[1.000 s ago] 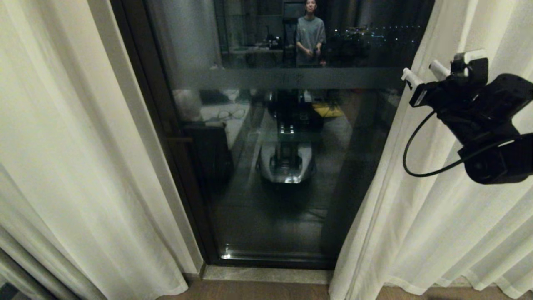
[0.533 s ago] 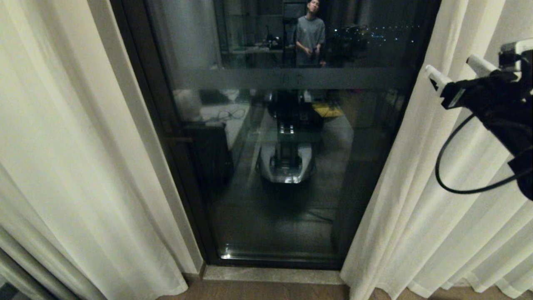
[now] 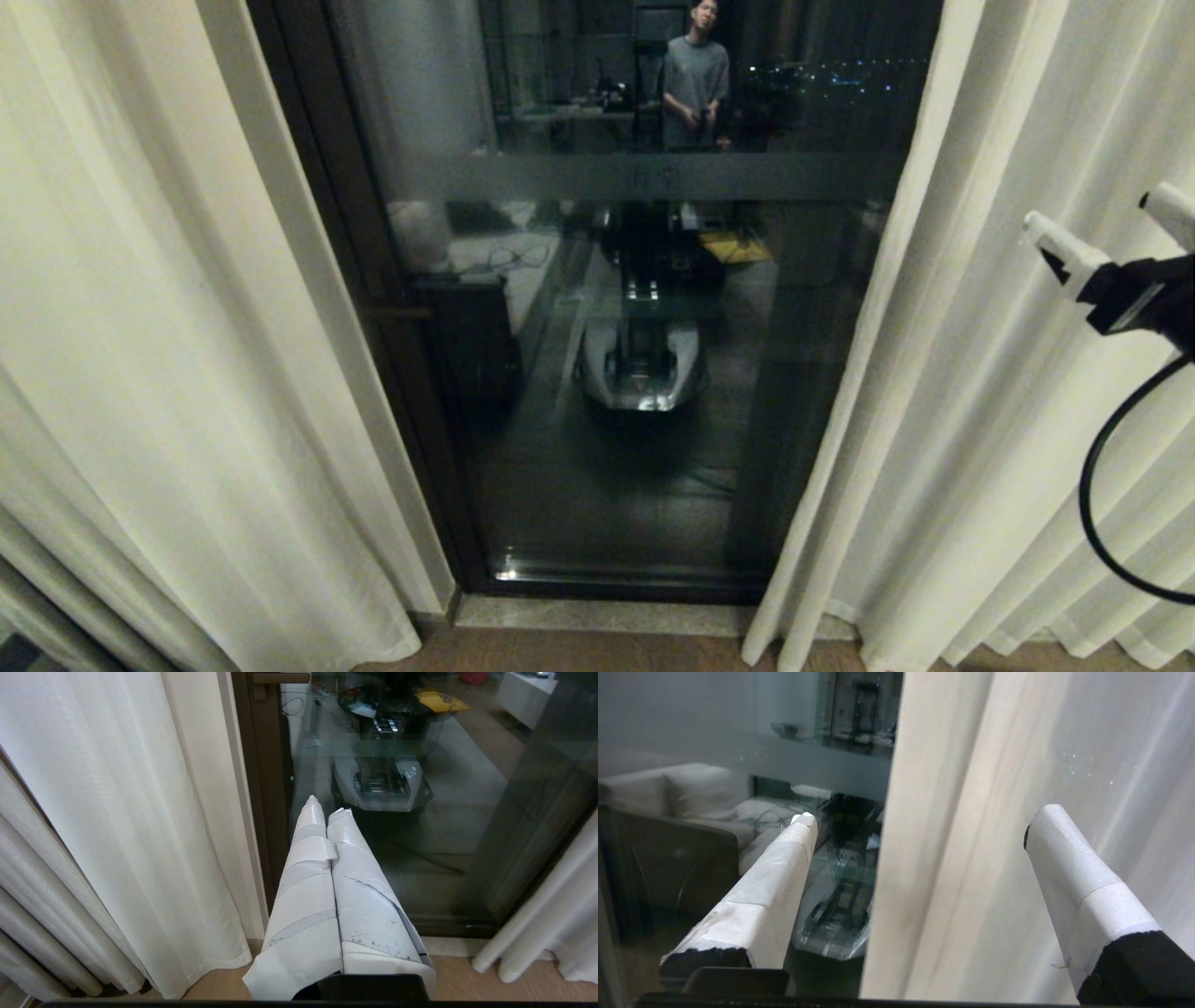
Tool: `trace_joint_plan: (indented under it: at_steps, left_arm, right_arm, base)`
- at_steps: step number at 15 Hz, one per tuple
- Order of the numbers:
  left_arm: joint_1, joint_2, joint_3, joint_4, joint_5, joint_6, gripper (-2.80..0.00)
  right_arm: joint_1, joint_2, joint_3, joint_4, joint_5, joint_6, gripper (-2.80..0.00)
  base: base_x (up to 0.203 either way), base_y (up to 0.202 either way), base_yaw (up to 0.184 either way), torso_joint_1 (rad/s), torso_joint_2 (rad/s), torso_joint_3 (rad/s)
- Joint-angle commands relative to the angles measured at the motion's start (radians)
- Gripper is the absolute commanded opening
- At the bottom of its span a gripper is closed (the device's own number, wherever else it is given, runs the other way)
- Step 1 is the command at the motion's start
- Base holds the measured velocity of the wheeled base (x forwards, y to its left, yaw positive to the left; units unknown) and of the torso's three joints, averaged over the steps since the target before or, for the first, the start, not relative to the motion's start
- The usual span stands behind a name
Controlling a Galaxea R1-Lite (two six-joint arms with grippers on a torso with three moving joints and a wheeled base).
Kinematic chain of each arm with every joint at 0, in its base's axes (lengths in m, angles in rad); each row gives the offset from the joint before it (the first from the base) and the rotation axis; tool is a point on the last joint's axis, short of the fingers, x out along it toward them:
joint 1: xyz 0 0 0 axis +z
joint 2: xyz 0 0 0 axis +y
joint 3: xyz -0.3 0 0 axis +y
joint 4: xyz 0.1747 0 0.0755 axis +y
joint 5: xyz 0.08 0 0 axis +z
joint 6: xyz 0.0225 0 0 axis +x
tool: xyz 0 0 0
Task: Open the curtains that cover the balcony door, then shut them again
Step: Close the inner curtains on both sides
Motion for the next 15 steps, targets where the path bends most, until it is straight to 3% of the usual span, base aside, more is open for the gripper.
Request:
trace_joint_plan:
  at_steps: [1,2,3,8,12,15]
  left_arm:
    - [0.000,0.000,0.000,0.000,0.000,0.000,-2.80]
    - [0.000,0.000,0.000,0.000,0.000,0.000,-2.80]
    - [0.000,0.000,0.000,0.000,0.000,0.000,-2.80]
    - [0.000,0.000,0.000,0.000,0.000,0.000,-2.80]
    - [0.000,0.000,0.000,0.000,0.000,0.000,-2.80]
    - [0.000,0.000,0.000,0.000,0.000,0.000,-2.80]
  right_arm:
    - [-0.001,-0.021,0.000,-0.009,0.001,-0.001,0.00]
    - [-0.001,-0.022,0.002,-0.009,0.001,-0.001,0.00]
    - [-0.001,-0.022,0.004,-0.009,0.001,-0.001,-2.80]
    - [-0.003,-0.044,0.047,-0.007,-0.003,-0.003,-2.80]
    - [-0.009,-0.134,0.228,-0.007,-0.003,-0.001,-2.80]
    - [-0.012,-0.240,0.412,0.000,-0.004,0.045,-2.80]
  base:
    - [0.000,0.000,0.000,0.000,0.00,0.000]
    - [0.000,0.000,0.000,0.000,0.00,0.000]
    - [0.000,0.000,0.000,0.000,0.00,0.000]
    - [0.000,0.000,0.000,0.000,0.00,0.000]
    - [0.000,0.000,0.000,0.000,0.00,0.000]
    - [0.000,0.000,0.000,0.000,0.00,0.000]
